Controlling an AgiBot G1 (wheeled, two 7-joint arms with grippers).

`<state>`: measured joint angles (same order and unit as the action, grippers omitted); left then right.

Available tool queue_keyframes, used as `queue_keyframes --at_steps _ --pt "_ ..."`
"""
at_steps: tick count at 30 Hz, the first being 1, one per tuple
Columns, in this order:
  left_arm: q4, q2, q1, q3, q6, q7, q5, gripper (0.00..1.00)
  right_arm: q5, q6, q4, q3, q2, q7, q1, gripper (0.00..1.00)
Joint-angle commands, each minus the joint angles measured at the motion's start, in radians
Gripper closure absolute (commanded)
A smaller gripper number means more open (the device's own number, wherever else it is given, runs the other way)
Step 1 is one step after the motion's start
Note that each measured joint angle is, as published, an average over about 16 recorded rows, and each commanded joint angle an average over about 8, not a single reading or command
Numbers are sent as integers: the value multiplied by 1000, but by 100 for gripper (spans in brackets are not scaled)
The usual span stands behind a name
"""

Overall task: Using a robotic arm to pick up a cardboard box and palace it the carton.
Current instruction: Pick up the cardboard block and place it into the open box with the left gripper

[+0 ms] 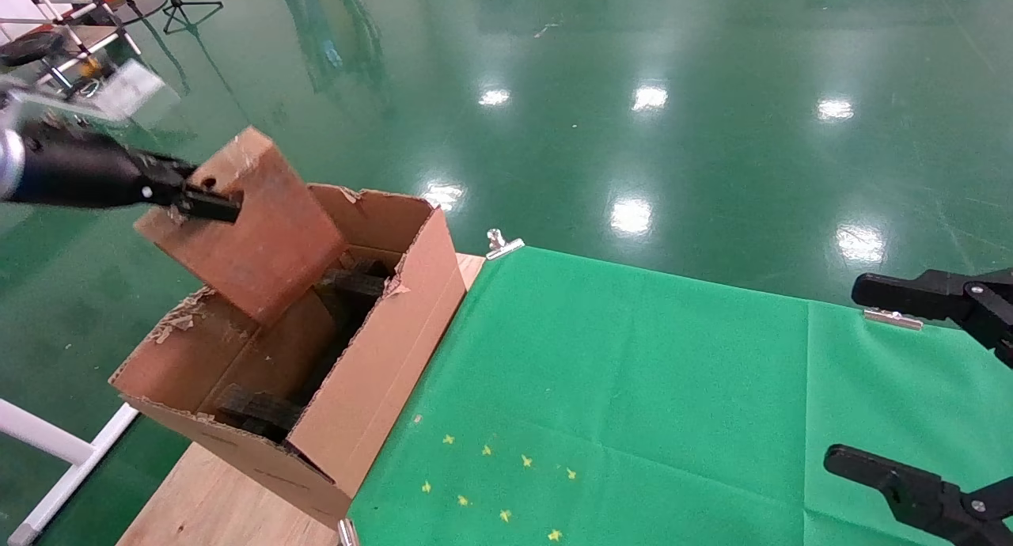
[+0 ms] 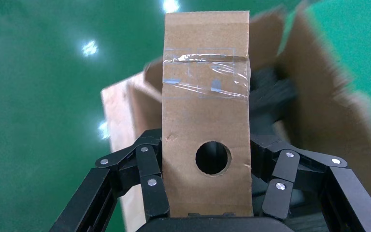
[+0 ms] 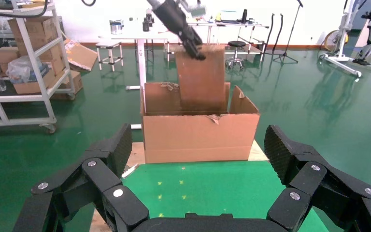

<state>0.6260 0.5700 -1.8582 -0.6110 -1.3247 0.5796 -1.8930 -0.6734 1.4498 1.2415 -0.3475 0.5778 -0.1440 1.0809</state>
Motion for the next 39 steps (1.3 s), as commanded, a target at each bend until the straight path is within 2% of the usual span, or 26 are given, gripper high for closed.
queue_keyframes --at_steps 1,7,12,24,39 --pt "-47 7 23 -12 44 -45 -23 100 0 0 0 0 0 0 0 0" --pt "-139 45 61 -25 141 -64 -54 100 0 0 0 0 0 0 0 0" --pt "-188 75 73 -43 202 -31 -96 100 0 0 0 0 0 0 0 0" --pt "-280 139 72 -96 263 96 -209 100 0 0 0 0 0 0 0 0" --pt "-352 212 166 -118 382 132 -243 100 0 0 0 0 0 0 0 0"
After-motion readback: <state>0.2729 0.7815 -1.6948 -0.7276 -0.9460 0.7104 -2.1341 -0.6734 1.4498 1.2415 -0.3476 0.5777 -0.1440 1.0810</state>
